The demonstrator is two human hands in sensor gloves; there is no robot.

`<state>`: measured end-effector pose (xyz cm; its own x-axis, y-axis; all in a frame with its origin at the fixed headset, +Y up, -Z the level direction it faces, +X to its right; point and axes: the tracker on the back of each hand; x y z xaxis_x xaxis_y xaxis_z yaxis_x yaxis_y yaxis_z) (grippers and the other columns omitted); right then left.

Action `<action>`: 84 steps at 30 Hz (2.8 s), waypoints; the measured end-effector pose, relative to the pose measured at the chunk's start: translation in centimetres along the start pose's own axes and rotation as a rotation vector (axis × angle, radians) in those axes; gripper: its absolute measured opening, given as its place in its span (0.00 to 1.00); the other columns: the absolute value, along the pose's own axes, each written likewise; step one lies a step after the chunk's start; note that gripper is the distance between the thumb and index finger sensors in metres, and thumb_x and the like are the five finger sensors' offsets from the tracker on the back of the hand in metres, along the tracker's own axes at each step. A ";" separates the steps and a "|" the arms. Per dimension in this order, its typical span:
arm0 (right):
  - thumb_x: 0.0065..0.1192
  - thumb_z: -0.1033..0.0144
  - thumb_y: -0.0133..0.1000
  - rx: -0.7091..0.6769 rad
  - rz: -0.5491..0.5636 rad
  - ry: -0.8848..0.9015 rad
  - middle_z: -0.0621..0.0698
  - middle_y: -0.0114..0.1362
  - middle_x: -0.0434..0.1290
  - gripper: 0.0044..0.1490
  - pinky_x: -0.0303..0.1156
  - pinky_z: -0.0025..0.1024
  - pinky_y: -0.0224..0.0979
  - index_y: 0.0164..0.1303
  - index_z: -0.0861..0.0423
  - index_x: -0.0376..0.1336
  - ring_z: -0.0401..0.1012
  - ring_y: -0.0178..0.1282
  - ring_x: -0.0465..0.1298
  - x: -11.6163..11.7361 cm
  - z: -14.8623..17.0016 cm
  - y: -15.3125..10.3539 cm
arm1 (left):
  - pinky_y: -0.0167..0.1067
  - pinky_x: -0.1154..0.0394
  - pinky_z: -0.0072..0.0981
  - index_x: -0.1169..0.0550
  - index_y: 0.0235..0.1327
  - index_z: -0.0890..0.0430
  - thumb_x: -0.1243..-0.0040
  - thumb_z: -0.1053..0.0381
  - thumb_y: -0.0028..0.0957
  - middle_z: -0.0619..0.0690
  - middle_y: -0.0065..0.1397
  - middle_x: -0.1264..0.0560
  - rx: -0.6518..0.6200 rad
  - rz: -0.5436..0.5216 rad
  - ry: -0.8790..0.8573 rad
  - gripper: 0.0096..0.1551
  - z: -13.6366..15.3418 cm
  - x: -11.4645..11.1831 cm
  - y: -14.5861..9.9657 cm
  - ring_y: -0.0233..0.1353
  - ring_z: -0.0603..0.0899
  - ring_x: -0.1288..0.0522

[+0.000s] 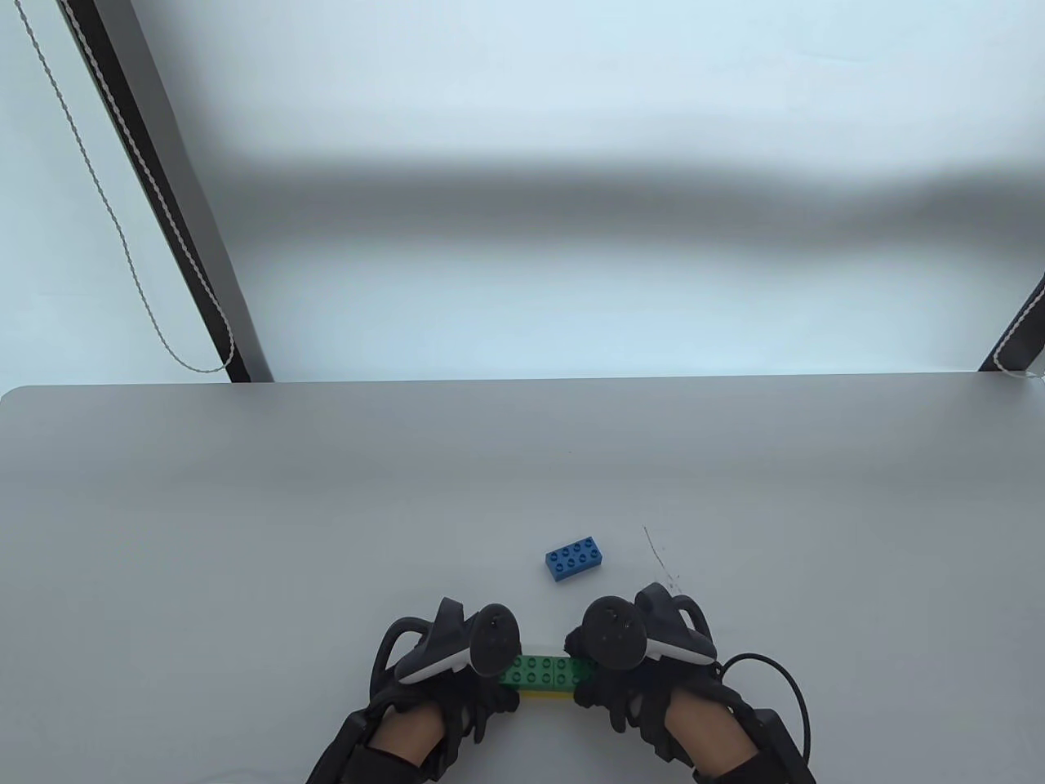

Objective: Stack lego bricks

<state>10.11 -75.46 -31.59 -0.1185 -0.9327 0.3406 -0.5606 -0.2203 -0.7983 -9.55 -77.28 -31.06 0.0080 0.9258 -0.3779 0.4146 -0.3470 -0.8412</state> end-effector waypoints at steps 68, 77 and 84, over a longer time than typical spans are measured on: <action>0.76 0.63 0.41 0.181 0.051 -0.287 0.53 0.73 0.68 0.42 0.67 0.62 0.69 0.66 0.50 0.59 0.59 0.72 0.70 -2.3 1.9 11.0 | 0.70 0.35 0.64 0.28 0.59 0.42 0.29 0.32 0.33 0.47 0.63 0.27 -0.078 -0.036 0.022 0.40 0.6 -0.2 0.5 0.64 0.57 0.29; 0.75 0.65 0.41 0.177 0.058 -0.311 0.52 0.71 0.69 0.41 0.68 0.62 0.69 0.66 0.50 0.59 0.59 0.71 0.71 -2.2 1.8 11.0 | 0.70 0.35 0.64 0.28 0.59 0.42 0.29 0.32 0.33 0.47 0.63 0.28 -0.078 -0.036 0.022 0.40 0.6 -0.2 0.5 0.64 0.57 0.29; 0.75 0.64 0.41 0.171 0.051 -0.337 0.52 0.70 0.70 0.41 0.69 0.61 0.68 0.66 0.50 0.59 0.58 0.70 0.72 -2.2 1.8 11.0 | 0.70 0.35 0.64 0.28 0.59 0.42 0.29 0.32 0.33 0.47 0.63 0.28 -0.078 -0.036 0.022 0.40 0.6 -0.2 0.5 0.64 0.57 0.29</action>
<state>5.66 -76.33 -42.02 0.1496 -0.9790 0.1388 -0.4125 -0.1894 -0.8910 -9.88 -77.72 -31.59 0.0118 0.9408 -0.3387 0.4845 -0.3017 -0.8211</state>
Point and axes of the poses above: the tracker on the back of each hand, its own z axis roughly to the little-finger side, its own y axis roughly from the wrist to the fingertips, x = y × z
